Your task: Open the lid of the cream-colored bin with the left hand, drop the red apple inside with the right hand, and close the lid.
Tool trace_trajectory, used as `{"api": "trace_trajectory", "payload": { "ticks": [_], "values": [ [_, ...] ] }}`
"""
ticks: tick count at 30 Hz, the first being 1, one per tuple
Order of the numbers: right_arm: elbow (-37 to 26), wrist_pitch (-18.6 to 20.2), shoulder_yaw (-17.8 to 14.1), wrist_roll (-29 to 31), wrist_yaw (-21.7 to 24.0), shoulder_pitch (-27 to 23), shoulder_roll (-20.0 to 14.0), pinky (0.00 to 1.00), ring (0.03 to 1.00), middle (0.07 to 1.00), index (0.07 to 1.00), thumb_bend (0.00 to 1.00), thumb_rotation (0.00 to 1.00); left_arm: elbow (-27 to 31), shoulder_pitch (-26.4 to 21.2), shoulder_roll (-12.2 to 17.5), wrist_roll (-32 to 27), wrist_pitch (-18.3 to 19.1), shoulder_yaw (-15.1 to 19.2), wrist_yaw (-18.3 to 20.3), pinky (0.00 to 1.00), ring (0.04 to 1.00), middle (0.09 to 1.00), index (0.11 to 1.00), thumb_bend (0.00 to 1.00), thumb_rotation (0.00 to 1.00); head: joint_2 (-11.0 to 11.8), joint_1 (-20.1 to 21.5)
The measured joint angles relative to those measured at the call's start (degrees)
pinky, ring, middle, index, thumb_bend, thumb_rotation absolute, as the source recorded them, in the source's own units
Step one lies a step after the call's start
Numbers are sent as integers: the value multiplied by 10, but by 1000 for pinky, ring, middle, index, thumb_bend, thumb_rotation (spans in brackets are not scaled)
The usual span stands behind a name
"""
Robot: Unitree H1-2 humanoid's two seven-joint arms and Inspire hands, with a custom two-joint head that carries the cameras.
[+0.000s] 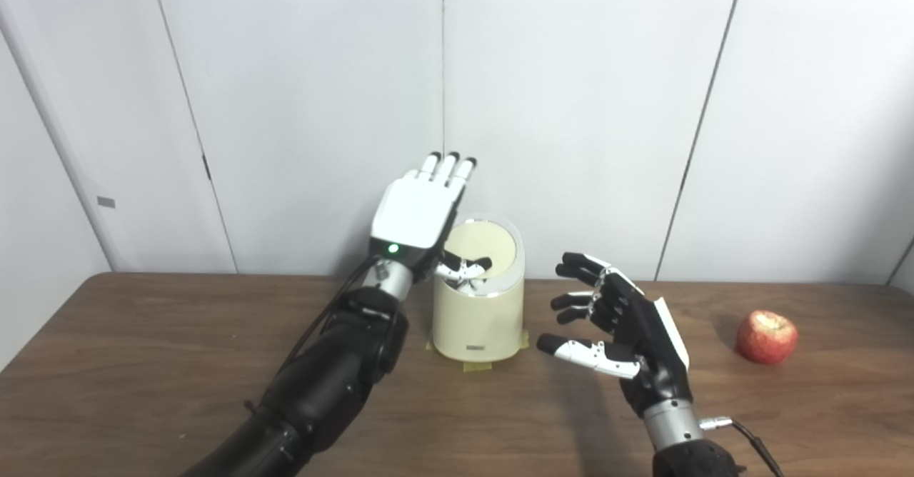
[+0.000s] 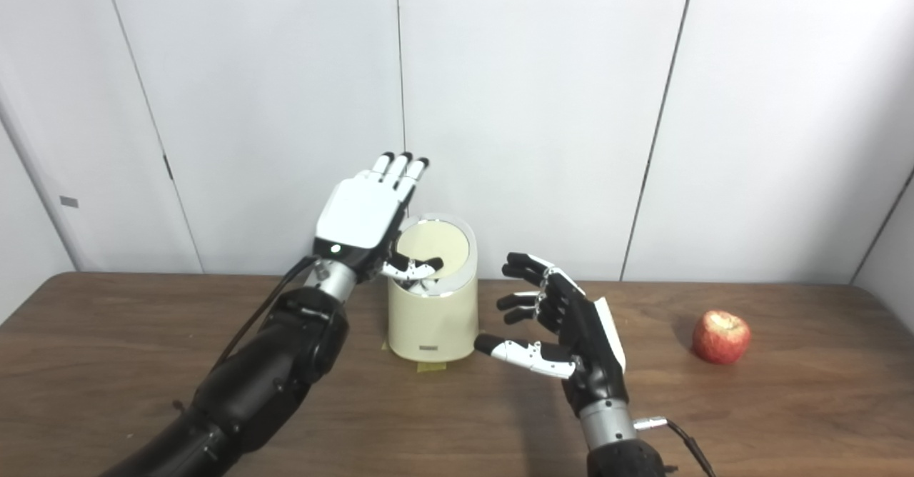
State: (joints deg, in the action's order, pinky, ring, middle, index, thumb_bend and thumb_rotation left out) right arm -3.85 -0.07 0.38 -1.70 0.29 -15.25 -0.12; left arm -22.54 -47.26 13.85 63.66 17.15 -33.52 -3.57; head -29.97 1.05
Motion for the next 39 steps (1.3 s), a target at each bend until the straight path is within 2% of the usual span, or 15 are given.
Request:
{"api": "trace_trajectory", "payload": {
  "ticks": [4, 7, 8, 12, 14, 16, 18, 20, 24, 29, 31, 35, 39],
  "values": [
    [0, 1, 0, -1, 0, 0, 0, 525, 578, 744, 745, 819, 134, 22, 3, 0, 8, 9, -1, 42, 738, 922, 971, 995, 1000, 169, 0, -1],
    [0, 4, 1, -2, -1, 0, 0, 546, 581, 741, 737, 815, 134, 36, 22, -8, -32, -1, 47, 35, 728, 906, 948, 983, 915, 261, -1, -4],
    [0, 6, 1, -5, -2, 0, 0, 576, 585, 734, 731, 811, 129, 44, 34, -14, -60, -7, 73, 27, 717, 900, 946, 969, 874, 256, -1, -4],
    [-1, 22, 0, -17, -8, 1, 0, 593, 584, 727, 726, 804, 122, 52, 72, -44, -200, -65, 167, 6, 687, 884, 941, 957, 832, 254, 1, -4],
    [-1, 22, 0, -19, -8, 1, 0, 585, 582, 726, 724, 799, 121, 52, 83, -53, -268, -103, 208, 1, 731, 899, 938, 952, 829, 252, 1, -4],
    [-1, 23, 2, -19, -8, 1, 0, 581, 589, 727, 725, 798, 133, 51, 89, -62, -338, -135, 252, -2, 826, 919, 926, 956, 836, 304, 2, -5],
    [-1, 23, 1, -19, -8, 1, 0, 563, 589, 725, 724, 800, 144, 53, 91, -64, -388, -145, 278, 2, 831, 922, 918, 951, 839, 329, 2, -5],
    [-1, 23, 1, -19, -8, 1, 0, 539, 584, 722, 723, 795, 144, 79, 106, -65, -440, -151, 302, 14, 822, 921, 911, 941, 826, 317, 1, -6],
    [-1, 22, 0, -19, -8, 1, -5, 516, 567, 722, 723, 797, 160, 145, 162, -69, -521, -145, 337, 36, 787, 900, 894, 912, 808, 299, 0, -5],
    [-1, 22, -4, -19, -8, 1, -10, 506, 560, 720, 719, 803, 163, 195, 232, -61, -576, -138, 361, 49, 750, 834, 852, 874, 838, 295, 0, -5],
    [-1, 22, -4, -19, -8, 1, -10, 511, 554, 720, 721, 812, 168, 208, 255, -52, -593, -140, 365, 63, 697, 793, 826, 860, 828, 249, -2, -4],
    [0, 22, -8, -18, -8, 1, -12, 513, 548, 728, 730, 812, 168, 238, 317, -30, -621, -170, 366, 90, 660, 761, 800, 845, 791, 184, -2, -2],
    [3, 20, -11, -17, -7, 0, -26, 539, 600, 733, 735, 831, 205, 248, 373, -28, -638, -189, 366, 106, 632, 747, 806, 835, 786, 181, -2, 0]
  ]
}}
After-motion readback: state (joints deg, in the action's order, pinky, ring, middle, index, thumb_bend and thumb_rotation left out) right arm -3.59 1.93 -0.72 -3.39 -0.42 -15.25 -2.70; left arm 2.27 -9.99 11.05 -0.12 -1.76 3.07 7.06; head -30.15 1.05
